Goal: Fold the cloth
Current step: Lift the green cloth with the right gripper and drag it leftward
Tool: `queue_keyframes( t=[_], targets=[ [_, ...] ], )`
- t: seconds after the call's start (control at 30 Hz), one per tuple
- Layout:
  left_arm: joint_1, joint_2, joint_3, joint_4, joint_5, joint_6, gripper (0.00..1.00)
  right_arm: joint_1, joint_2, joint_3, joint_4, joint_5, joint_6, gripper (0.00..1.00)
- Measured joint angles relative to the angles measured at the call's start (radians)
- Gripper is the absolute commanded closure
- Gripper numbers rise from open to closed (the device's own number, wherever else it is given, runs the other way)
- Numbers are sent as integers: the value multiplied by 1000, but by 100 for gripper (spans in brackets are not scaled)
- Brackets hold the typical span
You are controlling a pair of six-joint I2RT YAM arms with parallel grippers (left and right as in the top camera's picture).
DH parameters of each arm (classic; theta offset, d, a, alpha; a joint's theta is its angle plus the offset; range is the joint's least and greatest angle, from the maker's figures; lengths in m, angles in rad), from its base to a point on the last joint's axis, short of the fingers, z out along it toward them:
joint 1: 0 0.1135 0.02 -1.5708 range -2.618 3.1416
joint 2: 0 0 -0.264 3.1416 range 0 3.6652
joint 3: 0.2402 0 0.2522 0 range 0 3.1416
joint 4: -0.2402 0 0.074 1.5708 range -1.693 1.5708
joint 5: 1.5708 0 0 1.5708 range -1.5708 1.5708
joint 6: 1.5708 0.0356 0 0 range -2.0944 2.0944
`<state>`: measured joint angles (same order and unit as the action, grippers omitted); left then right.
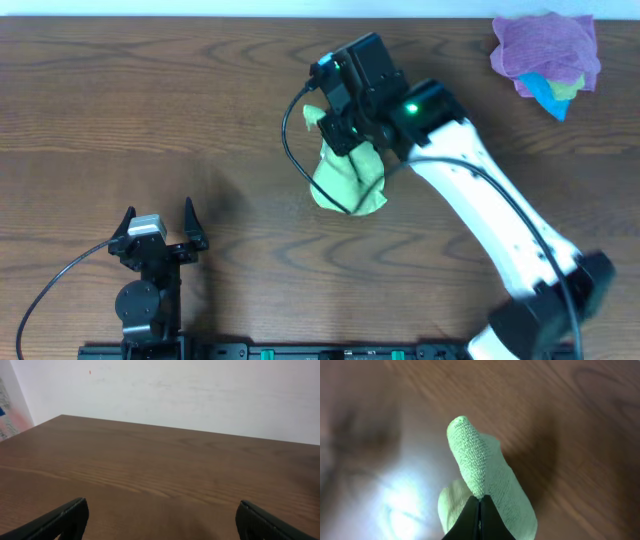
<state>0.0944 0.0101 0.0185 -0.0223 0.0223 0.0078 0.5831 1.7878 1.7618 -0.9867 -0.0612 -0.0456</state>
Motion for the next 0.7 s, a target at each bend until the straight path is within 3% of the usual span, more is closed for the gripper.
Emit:
queue_keyframes(
  t=[0.27,0.63,0.67,0.7],
  targets=[
    [0,0,0,0,0,0,5,-40,235,-3,112,102,30,99],
    [0,0,0,0,0,0,5,-204,264,-3,433,195,55,99],
    [0,0,0,0,0,0,5,-223,267,-3,486,214,61,78],
    [0,0,0,0,0,0,5,-240,270,-3,517,219,70,27]
  ],
)
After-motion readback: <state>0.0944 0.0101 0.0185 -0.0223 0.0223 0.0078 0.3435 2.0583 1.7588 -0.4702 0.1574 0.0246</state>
